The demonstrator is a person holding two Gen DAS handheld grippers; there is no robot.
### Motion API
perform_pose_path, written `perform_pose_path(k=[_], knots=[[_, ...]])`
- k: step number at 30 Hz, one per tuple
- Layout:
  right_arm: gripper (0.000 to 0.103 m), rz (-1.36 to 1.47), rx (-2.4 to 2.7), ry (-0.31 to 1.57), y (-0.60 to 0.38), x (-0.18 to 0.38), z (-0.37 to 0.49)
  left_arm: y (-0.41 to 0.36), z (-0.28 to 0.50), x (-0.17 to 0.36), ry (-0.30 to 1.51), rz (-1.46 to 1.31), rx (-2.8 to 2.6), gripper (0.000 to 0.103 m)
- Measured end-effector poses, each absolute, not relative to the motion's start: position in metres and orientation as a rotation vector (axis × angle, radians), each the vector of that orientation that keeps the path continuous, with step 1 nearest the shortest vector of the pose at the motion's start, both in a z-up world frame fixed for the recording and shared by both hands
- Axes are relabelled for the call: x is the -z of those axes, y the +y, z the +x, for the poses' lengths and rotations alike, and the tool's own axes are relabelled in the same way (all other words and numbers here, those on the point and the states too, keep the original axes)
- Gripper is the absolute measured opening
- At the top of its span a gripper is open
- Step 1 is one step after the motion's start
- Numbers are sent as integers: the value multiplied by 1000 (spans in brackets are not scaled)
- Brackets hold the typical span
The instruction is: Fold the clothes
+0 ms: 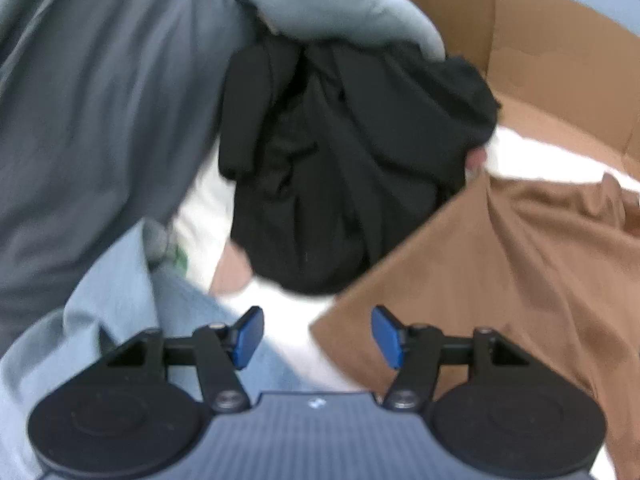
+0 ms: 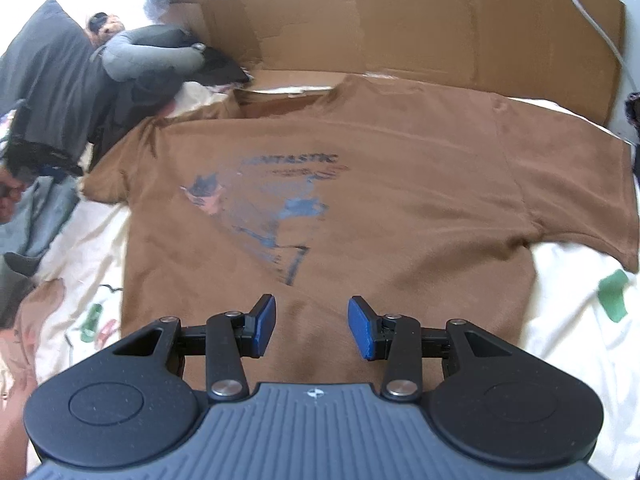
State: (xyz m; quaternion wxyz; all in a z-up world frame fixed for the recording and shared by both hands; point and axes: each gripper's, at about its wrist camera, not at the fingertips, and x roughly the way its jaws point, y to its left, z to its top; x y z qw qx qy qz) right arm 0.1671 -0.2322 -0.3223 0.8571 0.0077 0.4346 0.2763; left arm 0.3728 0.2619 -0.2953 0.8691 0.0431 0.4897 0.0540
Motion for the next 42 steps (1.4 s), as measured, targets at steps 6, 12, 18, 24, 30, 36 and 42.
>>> perform_pose_path(k=[6,12,18,24,30,36,42], knots=[[47,-88,-740,907,-187,307,183,272,387,313,1010,45,-69,63],[47,-186,-899,913,-107,291,190,299,372,329,982,-74,-38,61],[47,-219,-992,887,-15,286,205,316,367,333,933,-192,-10,49],[47,-190,-1008,861,61,295,231,328,369,338,926,-278,39,48],[47,-240,-1027,884,119,309,246,317,373,346,917,-242,46,51],[47,-310,-977,963,160,327,255,314,378,348,922,-224,67,37],[3,-251,-1040,1024,171,331,244,325,374,340,883,-290,48,5]])
